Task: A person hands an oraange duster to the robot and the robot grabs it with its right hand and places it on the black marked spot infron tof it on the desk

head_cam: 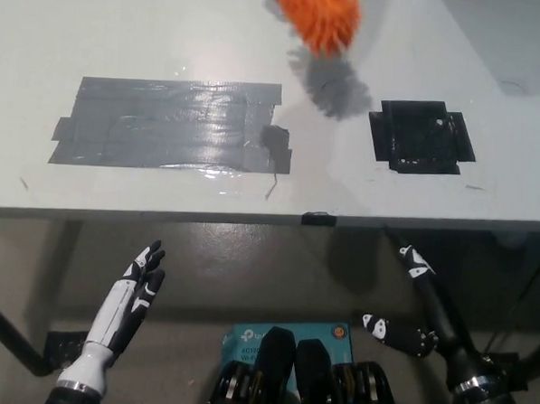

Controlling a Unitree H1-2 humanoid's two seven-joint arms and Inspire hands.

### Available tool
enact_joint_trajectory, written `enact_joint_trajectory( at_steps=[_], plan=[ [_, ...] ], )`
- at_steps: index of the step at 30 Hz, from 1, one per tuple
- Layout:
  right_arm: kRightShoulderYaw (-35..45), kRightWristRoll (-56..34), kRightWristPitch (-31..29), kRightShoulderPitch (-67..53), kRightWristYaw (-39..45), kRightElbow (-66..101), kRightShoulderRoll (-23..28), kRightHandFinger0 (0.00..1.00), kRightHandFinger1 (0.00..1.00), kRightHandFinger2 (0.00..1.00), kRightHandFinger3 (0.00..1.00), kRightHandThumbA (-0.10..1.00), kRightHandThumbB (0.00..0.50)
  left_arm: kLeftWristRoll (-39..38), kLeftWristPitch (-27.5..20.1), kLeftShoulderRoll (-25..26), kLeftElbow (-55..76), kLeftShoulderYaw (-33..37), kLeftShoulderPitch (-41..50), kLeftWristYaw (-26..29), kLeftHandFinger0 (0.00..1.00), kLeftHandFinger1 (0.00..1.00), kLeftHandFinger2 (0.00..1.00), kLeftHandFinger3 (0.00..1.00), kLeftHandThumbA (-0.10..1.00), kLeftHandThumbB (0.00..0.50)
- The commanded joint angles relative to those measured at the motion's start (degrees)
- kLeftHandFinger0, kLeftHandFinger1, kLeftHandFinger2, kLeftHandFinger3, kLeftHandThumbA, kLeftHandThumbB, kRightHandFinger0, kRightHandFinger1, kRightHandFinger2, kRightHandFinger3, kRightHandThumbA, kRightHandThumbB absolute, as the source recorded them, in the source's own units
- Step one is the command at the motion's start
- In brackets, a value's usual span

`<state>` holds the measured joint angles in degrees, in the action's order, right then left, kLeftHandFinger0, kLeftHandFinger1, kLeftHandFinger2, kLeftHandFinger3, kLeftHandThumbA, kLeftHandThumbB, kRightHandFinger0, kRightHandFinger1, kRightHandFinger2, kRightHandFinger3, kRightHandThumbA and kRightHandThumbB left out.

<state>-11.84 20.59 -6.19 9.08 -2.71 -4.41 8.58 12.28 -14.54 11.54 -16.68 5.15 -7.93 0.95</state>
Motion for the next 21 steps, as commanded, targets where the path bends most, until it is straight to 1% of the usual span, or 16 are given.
enact_joint_trajectory(
  at_steps=[1, 2, 6, 8, 9, 10, 11, 12, 13, 16, 18, 19, 20, 21],
  plan=[
    [2.27, 0.54, -4.54, -0.93, -4.38, 3.31, -1.49, 1.0, 1.0, 1.0, 1.0, 0.78, 0.161, 0.61, -2.49, 0.19, 0.79, -0.23, 0.65, 0.7, 1.0, 1.0, 1.0, 1.0, 1.0, 0.183],
    [2.98, 1.4, -3.11, -1.16, -4.32, 6.67, -1.48, 1.0, 1.0, 1.0, 1.0, 0.82, 0.19, 0.96, -2.34, 0.22, 0.97, -0.08, 0.8, 0.68, 1.0, 1.0, 1.0, 1.0, 1.0, 0.185],
    [5.7, 0.88, 0.49, -0.12, -3.29, 15.94, -1.65, 1.0, 1.0, 1.0, 1.0, 0.91, 0.214, 1.21, -2.24, 0.19, 0.99, 0.03, 0.67, 0.57, 1.0, 1.0, 1.0, 1.0, 1.0, 0.196],
    [7.5, 0.46, 2.59, 2.05, -2.52, 20.96, -1.52, 1.0, 1.0, 1.0, 1.0, 0.95, 0.237, 1.23, -2.7, 0.07, 0.54, -0.05, 0.43, 0.78, 1.0, 1.0, 1.0, 1.0, 1.0, 0.196],
    [8.42, 0.43, 4.74, 3.69, -1.83, 23.77, -1.51, 1.0, 1.0, 1.0, 1.0, 0.97, 0.256, 1.27, -3.01, 0.08, 0.3, -0.05, 0.39, 0.85, 1.0, 1.0, 1.0, 1.0, 1.0, 0.194],
    [9.03, 0.75, 7.06, 5.24, -0.98, 26.06, -1.46, 1.0, 1.0, 1.0, 1.0, 0.99, 0.263, 1.35, -3.16, 0.1, 0.18, -0.07, 0.38, 0.92, 1.0, 1.0, 1.0, 1.0, 1.0, 0.193],
    [9.34, 1.0, 8.2, 5.97, -0.49, 27.09, -1.48, 1.0, 1.0, 1.0, 1.0, 0.99, 0.265, 1.4, -3.16, 0.09, 0.16, -0.08, 0.38, 0.95, 1.0, 1.0, 1.0, 1.0, 1.0, 0.192],
    [9.86, 1.37, 11.4, 8.58, 0.91, 29.06, -1.2, 1.0, 1.0, 1.0, 1.0, 1.0, 0.285, 1.22, -2.95, -0.02, 0.25, -0.18, 0.44, 0.91, 1.0, 1.0, 1.0, 1.0, 1.0, 0.196],
    [10.16, 1.58, 13.52, 10.34, 1.9, 30.17, -0.93, 1.0, 1.0, 1.0, 1.0, 1.0, 0.285, 1.1, -2.79, -0.1, 0.39, -0.26, 0.53, 0.88, 1.0, 1.0, 1.0, 1.0, 1.0, 0.197],
    [10.25, 5.31, 18.82, 17.07, 4.19, 30.37, 0.35, 1.0, 1.0, 1.0, 1.0, 1.0, 0.265, 1.06, -2.93, -0.16, 0.41, -0.3, 0.47, 0.89, 1.0, 1.0, 1.0, 1.0, 1.0, 0.2],
    [10.1, 6.02, 22.27, 22.6, 5.4, 27.62, 1.09, 1.0, 1.0, 1.0, 1.0, 1.0, 0.3, 1.24, -2.84, -0.11, 0.45, -0.3, 0.43, 0.91, 1.0, 1.0, 1.0, 1.0, 1.0, 0.21],
    [10.09, 5.97, 22.89, 23.62, 5.58, 26.85, 1.18, 1.0, 1.0, 1.0, 1.0, 1.0, 0.3, 1.31, -2.74, -0.08, 0.54, -0.28, 0.44, 0.86, 1.0, 1.0, 1.0, 1.0, 1.0, 0.21],
    [9.93, 5.34, 25.27, 27.82, 6.63, 23.32, 1.66, 1.0, 1.0, 1.0, 1.0, 1.0, 0.306, 1.36, -2.65, -0.08, 0.72, -0.27, 0.4, 0.82, 1.0, 1.0, 1.0, 1.0, 1.0, 0.211],
    [9.83, 5.12, 26.31, 29.38, 7.09, 22.0, 1.85, 1.0, 1.0, 1.0, 1.0, 1.0, 0.307, 1.28, -2.64, -0.12, 0.77, -0.3, 0.38, 0.8, 1.0, 1.0, 1.0, 1.0, 1.0, 0.211]
  ],
)
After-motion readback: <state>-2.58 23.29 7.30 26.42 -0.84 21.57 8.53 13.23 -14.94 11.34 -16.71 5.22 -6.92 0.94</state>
